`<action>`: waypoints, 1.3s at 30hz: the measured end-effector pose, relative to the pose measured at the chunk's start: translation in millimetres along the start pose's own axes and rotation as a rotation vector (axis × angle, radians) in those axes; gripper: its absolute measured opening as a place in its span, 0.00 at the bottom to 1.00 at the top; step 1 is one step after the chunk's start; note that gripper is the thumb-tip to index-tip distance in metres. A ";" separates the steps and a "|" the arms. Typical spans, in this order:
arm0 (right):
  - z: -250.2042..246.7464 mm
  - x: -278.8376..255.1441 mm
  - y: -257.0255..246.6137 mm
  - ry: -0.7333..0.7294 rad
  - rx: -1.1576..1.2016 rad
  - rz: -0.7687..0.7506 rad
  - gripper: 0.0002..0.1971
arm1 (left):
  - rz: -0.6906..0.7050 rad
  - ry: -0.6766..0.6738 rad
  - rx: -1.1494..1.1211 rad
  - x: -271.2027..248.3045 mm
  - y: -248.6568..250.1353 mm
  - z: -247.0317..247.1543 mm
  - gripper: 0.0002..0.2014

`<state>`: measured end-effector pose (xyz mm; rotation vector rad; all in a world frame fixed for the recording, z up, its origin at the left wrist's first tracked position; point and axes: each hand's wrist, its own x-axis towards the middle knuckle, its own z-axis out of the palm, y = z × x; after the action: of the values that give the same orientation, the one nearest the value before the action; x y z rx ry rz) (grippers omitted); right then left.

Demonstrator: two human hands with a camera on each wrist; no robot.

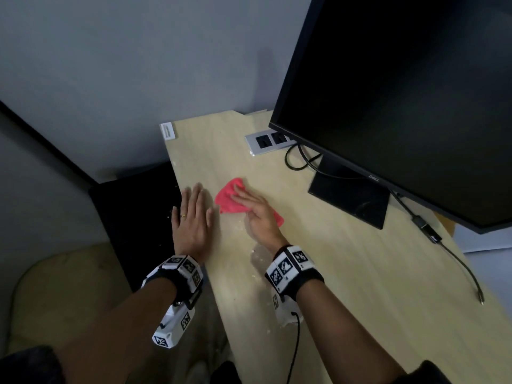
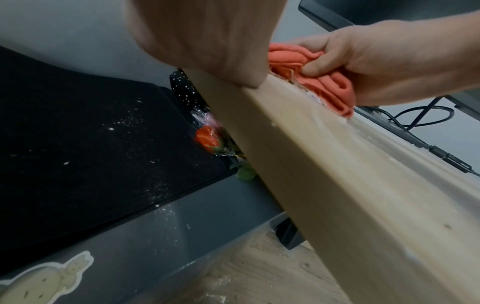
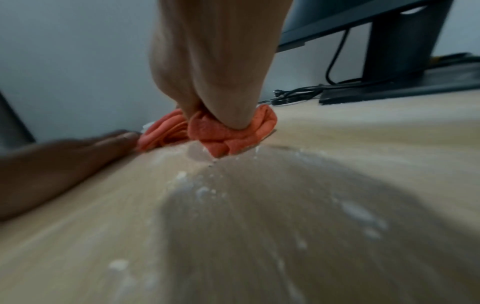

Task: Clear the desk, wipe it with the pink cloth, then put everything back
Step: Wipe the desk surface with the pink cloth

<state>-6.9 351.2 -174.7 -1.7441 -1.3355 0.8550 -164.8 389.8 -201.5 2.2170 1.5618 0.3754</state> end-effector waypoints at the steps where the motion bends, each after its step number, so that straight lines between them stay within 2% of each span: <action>1: -3.2 -7.4 -4.5 -0.040 0.089 0.006 0.20 | 0.002 -0.004 0.005 -0.3 -0.3 -0.5 0.31; 3: -17.3 -21.9 -12.4 -0.089 0.286 0.058 0.19 | 0.004 -0.011 0.006 -1.4 -0.7 -1.6 0.31; 5: -37.7 -32.6 -24.4 -0.030 0.454 0.199 0.20 | 0.000 -0.014 -0.002 -1.4 -0.2 -2.8 0.32; 6: -47.3 -32.5 -24.1 0.039 0.497 0.247 0.20 | -0.005 -0.016 -0.009 -1.8 0.0 -3.2 0.32; 9: -67.3 -12.5 -17.7 0.315 0.530 0.222 0.22 | -0.007 -0.022 -0.034 -2.7 0.9 -3.6 0.32; 10: -68.0 -3.5 -13.5 0.344 0.479 0.232 0.24 | -0.006 -0.021 -0.042 -3.0 0.9 -3.9 0.32; 13: -53.8 13.8 0.9 0.232 0.036 0.279 0.30 | -0.011 -0.021 -0.059 -2.9 1.0 -4.0 0.32; 15: -36.2 15.4 3.6 0.152 -0.226 0.213 0.31 | -0.009 -0.004 -0.061 -3.2 1.4 -3.5 0.32; 16: -27.6 14.3 2.4 0.121 -0.260 0.156 0.32 | -0.007 0.002 -0.066 -3.2 1.7 -3.3 0.32; 21: -8.1 -1.2 6.2 0.005 -0.188 -0.104 0.29 | -0.002 0.000 -0.108 -3.1 -1.4 -2.6 0.32; 26: -3.0 -22.6 17.3 -0.139 -0.027 -0.147 0.24 | 0.003 -0.052 -0.164 -3.1 -2.2 -6.3 0.26; 32: -7.7 -67.6 18.4 -0.105 -0.067 -0.191 0.20 | -0.019 -0.111 0.027 -0.7 4.2 -10.1 0.28; 35: -2.4 -83.4 23.5 -0.122 0.046 -0.125 0.17 | -0.020 -0.146 0.099 0.0 4.9 -10.9 0.30; 39: -0.1 -112.2 28.2 -0.146 0.096 -0.004 0.22 | -0.015 -0.178 0.140 -1.1 8.0 -13.7 0.29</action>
<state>-19.3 237.6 -192.8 -1.6300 -1.3677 1.0443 -164.5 388.6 -185.6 2.2708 1.5502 0.0630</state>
